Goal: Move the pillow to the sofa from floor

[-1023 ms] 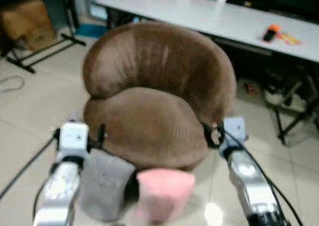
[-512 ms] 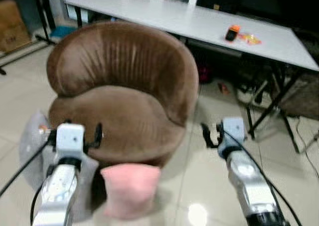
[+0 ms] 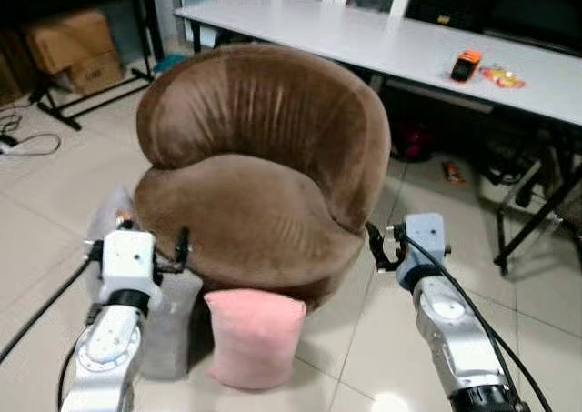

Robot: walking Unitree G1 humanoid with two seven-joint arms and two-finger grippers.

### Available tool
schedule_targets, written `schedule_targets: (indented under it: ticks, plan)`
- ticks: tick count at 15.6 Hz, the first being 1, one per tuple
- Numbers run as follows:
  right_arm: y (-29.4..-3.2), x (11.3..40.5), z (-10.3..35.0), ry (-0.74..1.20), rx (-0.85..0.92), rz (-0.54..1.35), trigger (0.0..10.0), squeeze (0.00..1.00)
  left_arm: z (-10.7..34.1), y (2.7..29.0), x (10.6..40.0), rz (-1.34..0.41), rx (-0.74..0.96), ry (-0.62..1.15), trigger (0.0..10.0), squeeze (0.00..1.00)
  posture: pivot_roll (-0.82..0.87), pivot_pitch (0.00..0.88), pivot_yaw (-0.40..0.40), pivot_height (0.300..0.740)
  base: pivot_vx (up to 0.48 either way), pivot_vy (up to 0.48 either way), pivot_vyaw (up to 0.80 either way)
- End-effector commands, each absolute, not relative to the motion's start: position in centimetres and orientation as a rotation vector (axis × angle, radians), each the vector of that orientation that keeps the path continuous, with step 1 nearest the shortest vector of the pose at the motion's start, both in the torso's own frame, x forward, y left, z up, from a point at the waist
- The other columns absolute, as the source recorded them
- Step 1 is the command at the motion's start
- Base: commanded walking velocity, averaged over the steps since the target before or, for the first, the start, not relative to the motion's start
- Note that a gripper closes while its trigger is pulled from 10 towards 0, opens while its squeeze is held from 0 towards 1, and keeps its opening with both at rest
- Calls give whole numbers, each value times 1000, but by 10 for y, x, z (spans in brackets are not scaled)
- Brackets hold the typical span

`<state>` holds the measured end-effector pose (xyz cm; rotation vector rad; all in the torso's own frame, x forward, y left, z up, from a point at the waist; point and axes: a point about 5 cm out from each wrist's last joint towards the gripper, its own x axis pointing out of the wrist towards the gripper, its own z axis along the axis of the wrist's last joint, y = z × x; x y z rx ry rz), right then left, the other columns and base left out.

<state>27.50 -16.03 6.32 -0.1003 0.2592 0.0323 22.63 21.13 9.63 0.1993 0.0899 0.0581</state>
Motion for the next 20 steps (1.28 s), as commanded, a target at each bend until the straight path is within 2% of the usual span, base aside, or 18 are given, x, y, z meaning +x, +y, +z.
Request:
schedule_targets:
  ticks: [1,5,13,14,15,20]
  plan:
    - [-168,277,65,253,-127,16,10000,1000,100,205,230,35,194,67,10000,0,51,0,-74,740,345,0,0]
    - [-165,277,66,253,-137,34,10000,1000,100,206,229,39,193,68,10000,0,54,0,-78,740,344,0,600]
    - [-165,276,65,250,-136,67,10000,1000,100,206,229,41,202,68,10000,0,54,0,-81,740,330,0,0]
    - [-165,276,66,246,-129,72,10000,694,99,206,228,35,204,69,10000,0,54,0,-80,740,0,0,0]
    - [-165,275,65,255,-111,83,10000,0,98,205,228,18,216,72,10000,0,53,0,-79,740,0,0,0]
    - [-164,275,66,238,-23,114,10000,0,95,209,226,23,236,63,10000,0,56,0,-83,695,0,0,0]
